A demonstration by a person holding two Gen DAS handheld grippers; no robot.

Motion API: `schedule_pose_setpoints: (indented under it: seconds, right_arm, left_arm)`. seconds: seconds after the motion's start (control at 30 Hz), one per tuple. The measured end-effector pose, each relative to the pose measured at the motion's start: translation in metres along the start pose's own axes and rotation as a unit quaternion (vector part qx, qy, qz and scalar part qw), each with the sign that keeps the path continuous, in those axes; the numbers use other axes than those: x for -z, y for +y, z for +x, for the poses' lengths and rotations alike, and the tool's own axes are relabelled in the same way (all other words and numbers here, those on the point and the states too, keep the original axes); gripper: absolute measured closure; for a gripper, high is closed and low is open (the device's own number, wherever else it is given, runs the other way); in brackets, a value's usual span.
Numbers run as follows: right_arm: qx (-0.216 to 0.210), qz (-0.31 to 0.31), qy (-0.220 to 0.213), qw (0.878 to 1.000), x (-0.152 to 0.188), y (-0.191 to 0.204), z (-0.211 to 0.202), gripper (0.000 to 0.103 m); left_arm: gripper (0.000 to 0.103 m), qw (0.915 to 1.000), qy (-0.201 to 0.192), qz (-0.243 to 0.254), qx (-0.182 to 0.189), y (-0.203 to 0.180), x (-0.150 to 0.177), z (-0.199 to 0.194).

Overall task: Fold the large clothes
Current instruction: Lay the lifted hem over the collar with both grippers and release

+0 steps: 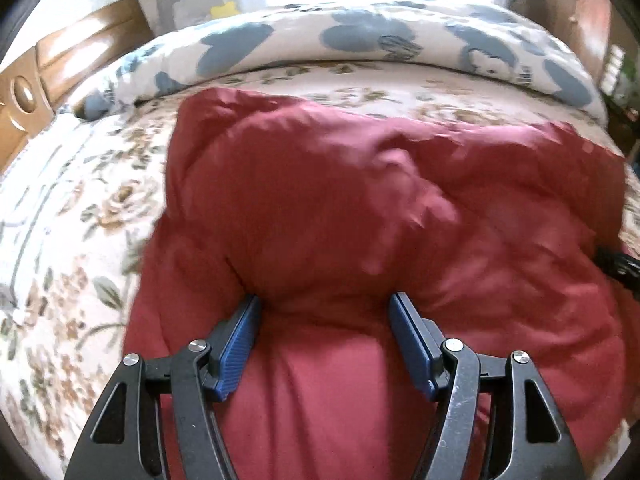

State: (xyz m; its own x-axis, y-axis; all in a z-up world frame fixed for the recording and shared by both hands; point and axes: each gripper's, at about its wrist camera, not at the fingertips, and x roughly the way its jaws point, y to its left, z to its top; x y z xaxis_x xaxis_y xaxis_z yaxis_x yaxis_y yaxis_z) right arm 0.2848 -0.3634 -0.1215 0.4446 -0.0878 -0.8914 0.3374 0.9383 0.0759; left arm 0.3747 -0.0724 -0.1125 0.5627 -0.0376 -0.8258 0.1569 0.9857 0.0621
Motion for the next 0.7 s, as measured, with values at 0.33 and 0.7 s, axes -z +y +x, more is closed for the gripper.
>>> schedule_pose_setpoints:
  seconds: [0.33, 0.7]
  right_arm:
    - [-0.003, 0.036, -0.006, 0.999, 0.003, -0.014, 0.013, 0.016]
    - [-0.007, 0.049, -0.01, 0.999, 0.002, -0.019, 0.012, 0.016]
  left_arm:
    - [0.034, 0.9997, 0.017, -0.017, -0.003, -0.006, -0.026, 0.042]
    - [0.037, 0.9965, -0.007, -0.051, 0.066, 0.03, -0.012, 0.002]
